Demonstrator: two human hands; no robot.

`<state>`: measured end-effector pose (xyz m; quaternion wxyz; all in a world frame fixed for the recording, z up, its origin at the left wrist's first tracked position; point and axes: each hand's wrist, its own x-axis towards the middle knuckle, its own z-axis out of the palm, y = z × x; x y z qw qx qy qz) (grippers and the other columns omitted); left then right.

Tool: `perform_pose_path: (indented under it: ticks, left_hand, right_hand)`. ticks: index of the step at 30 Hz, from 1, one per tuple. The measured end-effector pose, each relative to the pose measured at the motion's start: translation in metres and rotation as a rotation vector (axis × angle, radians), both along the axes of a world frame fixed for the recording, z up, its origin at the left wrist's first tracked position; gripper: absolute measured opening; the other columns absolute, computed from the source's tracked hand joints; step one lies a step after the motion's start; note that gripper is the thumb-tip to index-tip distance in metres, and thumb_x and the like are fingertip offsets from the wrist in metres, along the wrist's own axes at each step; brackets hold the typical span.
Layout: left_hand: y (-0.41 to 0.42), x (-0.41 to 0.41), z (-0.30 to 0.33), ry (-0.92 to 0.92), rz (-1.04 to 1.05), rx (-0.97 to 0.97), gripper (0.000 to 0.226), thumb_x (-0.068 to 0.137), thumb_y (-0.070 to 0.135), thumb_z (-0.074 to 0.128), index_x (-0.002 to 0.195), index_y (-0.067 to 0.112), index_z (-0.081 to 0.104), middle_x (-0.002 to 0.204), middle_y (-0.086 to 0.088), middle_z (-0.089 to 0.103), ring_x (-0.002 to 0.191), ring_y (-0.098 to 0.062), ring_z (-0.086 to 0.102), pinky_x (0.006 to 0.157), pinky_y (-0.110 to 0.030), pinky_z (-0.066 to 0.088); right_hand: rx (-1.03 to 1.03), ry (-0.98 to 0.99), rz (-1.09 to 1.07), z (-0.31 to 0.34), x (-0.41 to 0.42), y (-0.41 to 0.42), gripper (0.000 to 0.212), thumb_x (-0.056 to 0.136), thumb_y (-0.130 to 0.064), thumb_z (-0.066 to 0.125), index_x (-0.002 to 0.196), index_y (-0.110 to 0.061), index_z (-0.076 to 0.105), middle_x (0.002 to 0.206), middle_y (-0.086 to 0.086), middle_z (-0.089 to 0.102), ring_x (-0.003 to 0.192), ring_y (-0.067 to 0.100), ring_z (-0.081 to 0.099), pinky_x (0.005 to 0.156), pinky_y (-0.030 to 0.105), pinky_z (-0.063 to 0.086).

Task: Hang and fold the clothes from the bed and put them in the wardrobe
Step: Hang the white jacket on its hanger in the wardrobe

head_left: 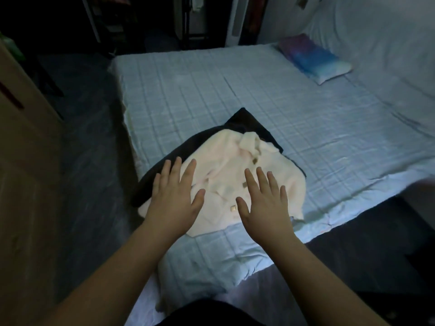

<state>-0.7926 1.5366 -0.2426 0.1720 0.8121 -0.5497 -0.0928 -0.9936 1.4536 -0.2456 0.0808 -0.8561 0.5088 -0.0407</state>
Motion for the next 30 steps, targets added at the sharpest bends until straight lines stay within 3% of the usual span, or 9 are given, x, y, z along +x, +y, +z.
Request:
perform_pose_path:
  ticks: [11,14,18,22,26,30]
  left_hand:
    - [-0.096,-0.004,-0.012,-0.009,-0.071,0.029,0.073,0.095,0.053,0.036,0.158,0.021,0.017,0.163,-0.017,0.02,0.15,-0.038,0.012,0.119,-0.059,0.02]
    - [-0.133,-0.019,-0.021,-0.019,-0.067,0.035,0.075,0.093,0.056,0.03,0.158,0.022,0.015,0.164,-0.015,0.017,0.151,-0.036,0.01,0.12,-0.057,0.018]
    - [-0.198,-0.042,-0.046,-0.042,-0.012,0.093,0.071,0.1,0.053,0.036,0.159,0.025,0.009,0.167,-0.011,0.009,0.153,-0.032,0.003,0.123,-0.052,0.011]
    - [-0.275,-0.072,-0.073,-0.034,0.077,0.163,0.071,0.098,0.055,0.03,0.159,0.026,0.01,0.167,-0.01,0.007,0.153,-0.031,0.003,0.123,-0.05,0.01]
    - [-0.348,-0.097,-0.093,0.002,0.142,0.218,0.071,0.096,0.051,0.032,0.159,0.023,0.015,0.166,-0.014,0.014,0.152,-0.035,0.009,0.122,-0.052,0.015]
    - [-0.397,-0.114,-0.11,0.067,0.228,0.226,0.068,0.099,0.043,0.042,0.159,0.021,0.017,0.165,-0.015,0.014,0.152,-0.035,0.008,0.124,-0.049,0.011]
  right_hand:
    - [0.088,0.05,-0.142,-0.021,-0.054,-0.083,0.067,0.103,-0.051,0.032,0.16,-0.032,0.005,0.17,-0.001,0.0,0.156,0.024,-0.006,0.125,0.053,0.005]
    - [0.093,0.039,-0.119,-0.031,-0.069,-0.127,0.066,0.102,-0.05,0.036,0.16,-0.03,0.012,0.169,0.001,0.006,0.156,0.026,0.0,0.124,0.053,0.008]
    - [0.066,0.039,-0.051,-0.056,-0.091,-0.212,0.068,0.096,-0.053,0.029,0.158,-0.024,0.026,0.165,0.009,0.024,0.153,0.033,0.018,0.119,0.058,0.022]
    - [0.148,0.066,0.055,-0.09,-0.11,-0.317,0.069,0.097,-0.047,0.043,0.158,-0.021,0.026,0.165,0.011,0.025,0.151,0.035,0.022,0.118,0.057,0.026]
    - [0.317,-0.029,0.079,-0.128,-0.122,-0.411,0.067,0.099,-0.038,0.051,0.158,-0.014,0.026,0.162,0.014,0.029,0.147,0.033,0.028,0.116,0.05,0.032]
    - [0.676,-0.179,-0.07,-0.175,-0.111,-0.472,0.063,0.1,-0.028,0.053,0.156,-0.014,0.028,0.154,0.012,0.042,0.137,0.03,0.045,0.107,0.042,0.04]
